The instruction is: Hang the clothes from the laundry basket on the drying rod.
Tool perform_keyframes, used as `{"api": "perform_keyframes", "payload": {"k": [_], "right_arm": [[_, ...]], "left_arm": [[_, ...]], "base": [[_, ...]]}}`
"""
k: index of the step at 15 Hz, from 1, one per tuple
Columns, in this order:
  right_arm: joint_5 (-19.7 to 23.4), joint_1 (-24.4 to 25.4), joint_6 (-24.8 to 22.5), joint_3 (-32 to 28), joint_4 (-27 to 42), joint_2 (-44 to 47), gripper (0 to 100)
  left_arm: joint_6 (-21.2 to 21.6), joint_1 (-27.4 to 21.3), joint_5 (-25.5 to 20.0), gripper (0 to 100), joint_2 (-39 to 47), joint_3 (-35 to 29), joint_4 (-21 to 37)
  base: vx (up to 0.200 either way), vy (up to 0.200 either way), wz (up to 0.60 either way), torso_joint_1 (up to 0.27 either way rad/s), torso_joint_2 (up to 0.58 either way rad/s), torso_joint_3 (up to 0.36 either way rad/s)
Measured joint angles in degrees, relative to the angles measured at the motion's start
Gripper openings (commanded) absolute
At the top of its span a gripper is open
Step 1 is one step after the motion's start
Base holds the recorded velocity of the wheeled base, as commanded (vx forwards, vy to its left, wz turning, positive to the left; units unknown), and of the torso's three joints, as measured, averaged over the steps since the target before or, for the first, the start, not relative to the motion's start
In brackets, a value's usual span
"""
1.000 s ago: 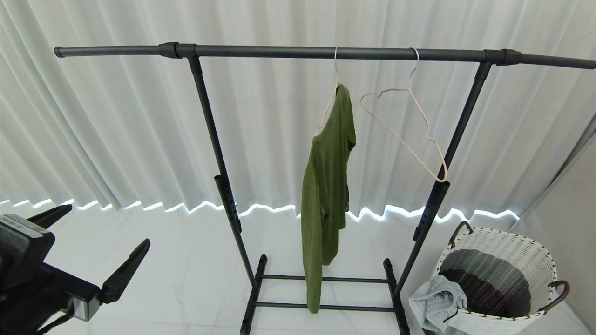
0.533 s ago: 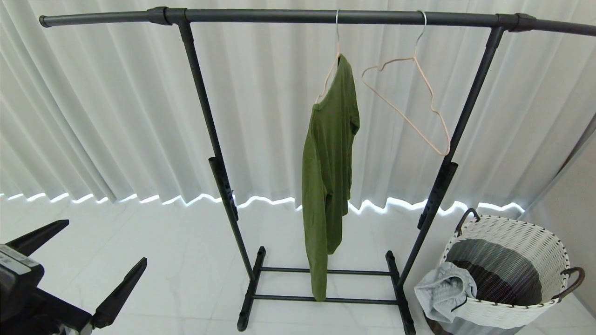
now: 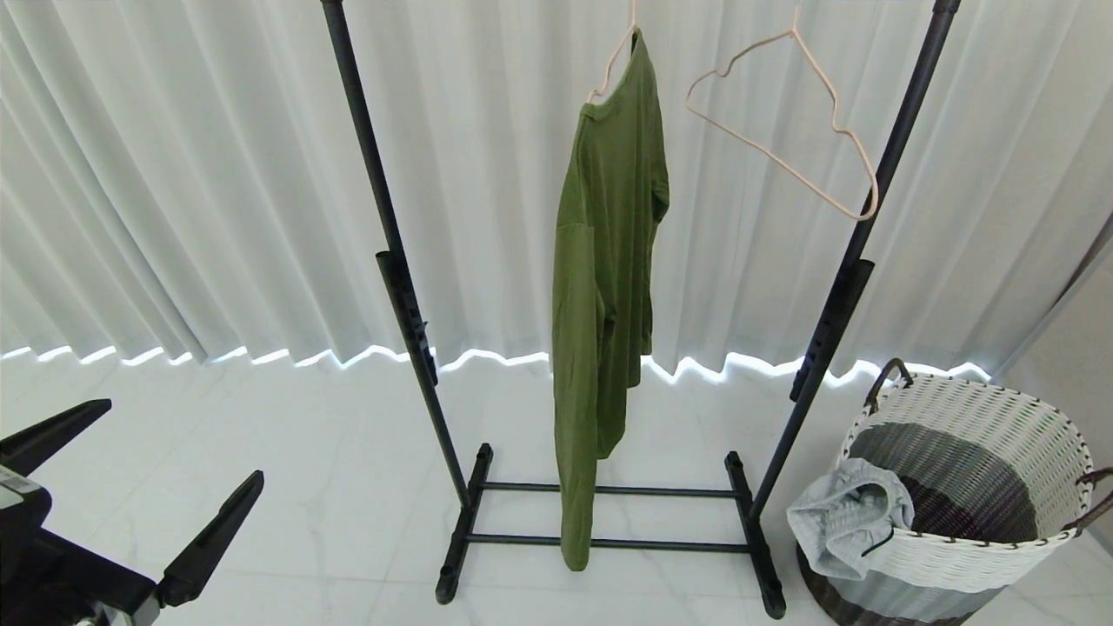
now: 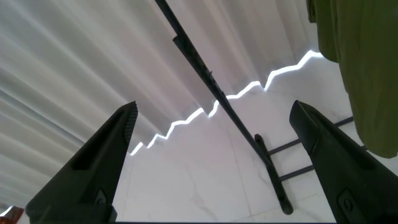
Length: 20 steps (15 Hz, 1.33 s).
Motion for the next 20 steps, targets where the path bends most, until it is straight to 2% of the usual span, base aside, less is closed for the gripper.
{"api": "perform_keyframes", "payload": {"k": [8, 12, 17, 18, 20], "right_arm": [[0.76, -0.26, -0.29, 1.13, 0.39, 1.07, 100], [0.68, -0.23, -1.15, 3.24, 2.72, 1.94, 100], [0.95, 0.1, -3.96, 9.62, 3.27, 0.63, 100], [1.94, 0.41, -4.11, 10.8, 3.27, 0.61, 100], [7.52, 1.49, -4.24, 13.45, 3.21, 1.55, 100]], "left_arm": [[0.65, 0.0, 0.12, 100, -0.88, -0.33, 0.05], [0.68, 0.0, 0.09, 100, -0.88, -0.48, 0.13], [0.6, -0.06, -0.13, 100, 0.56, -0.04, 0.22], [0.57, -0.06, -0.16, 100, 1.13, -0.02, 0.27], [0.27, -0.17, -0.18, 100, 2.49, 0.68, 0.27]], "base": [[0.0, 0.0, 0.0, -0.007, 0.02, 0.017], [0.2, 0.0, 0.0, -0.003, 0.0, 0.006], [0.2, 0.0, 0.0, 0.0, 0.0, 0.0], [0.0, 0.0, 0.0, 0.0, 0.0, 0.0], [0.0, 0.0, 0.0, 0.0, 0.0, 0.0]]}}
